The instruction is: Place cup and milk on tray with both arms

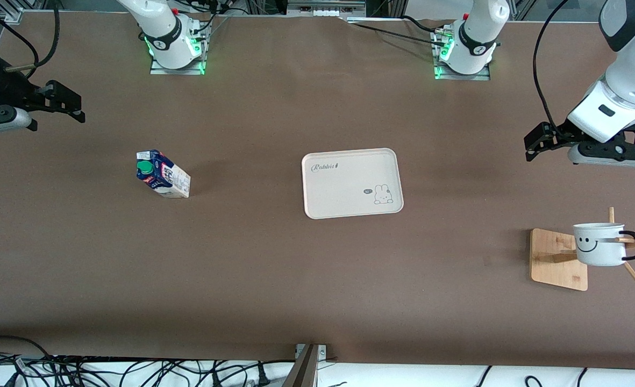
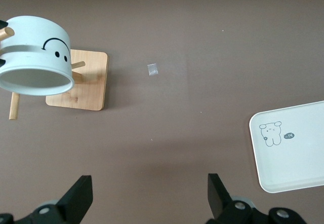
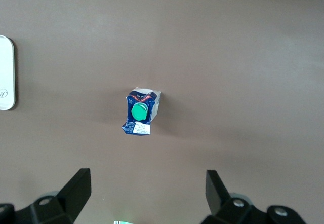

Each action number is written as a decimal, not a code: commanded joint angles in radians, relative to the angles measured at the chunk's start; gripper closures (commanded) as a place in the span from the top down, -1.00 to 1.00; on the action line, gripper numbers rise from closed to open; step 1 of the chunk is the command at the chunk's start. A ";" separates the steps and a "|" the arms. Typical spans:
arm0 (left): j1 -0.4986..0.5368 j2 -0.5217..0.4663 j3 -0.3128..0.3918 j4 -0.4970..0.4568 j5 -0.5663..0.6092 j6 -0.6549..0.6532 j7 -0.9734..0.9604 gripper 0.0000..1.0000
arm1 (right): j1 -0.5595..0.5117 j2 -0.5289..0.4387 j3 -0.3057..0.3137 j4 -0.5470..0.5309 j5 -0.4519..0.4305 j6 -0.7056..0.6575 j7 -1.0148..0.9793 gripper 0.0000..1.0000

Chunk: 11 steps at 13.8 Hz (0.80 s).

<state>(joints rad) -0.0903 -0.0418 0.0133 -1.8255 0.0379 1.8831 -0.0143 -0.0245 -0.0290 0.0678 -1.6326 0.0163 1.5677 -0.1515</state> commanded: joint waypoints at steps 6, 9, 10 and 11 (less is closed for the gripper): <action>0.000 0.007 -0.004 0.022 0.020 -0.010 -0.004 1.00 | 0.005 0.003 0.007 0.014 -0.013 0.020 0.015 1.00; 0.000 0.007 -0.006 0.022 0.020 -0.010 -0.004 1.00 | 0.005 0.003 0.007 0.014 -0.012 0.020 0.015 1.00; 0.000 0.007 -0.006 0.022 0.020 -0.010 -0.004 1.00 | 0.005 0.003 0.007 0.014 -0.012 0.020 0.015 1.00; 0.000 0.007 -0.006 0.022 0.020 -0.010 -0.004 1.00 | 0.008 0.003 0.007 0.014 -0.012 0.021 0.015 1.00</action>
<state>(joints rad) -0.0903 -0.0418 0.0124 -1.8254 0.0379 1.8831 -0.0143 -0.0229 -0.0290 0.0696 -1.6327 0.0163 1.5908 -0.1515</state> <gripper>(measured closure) 0.000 0.000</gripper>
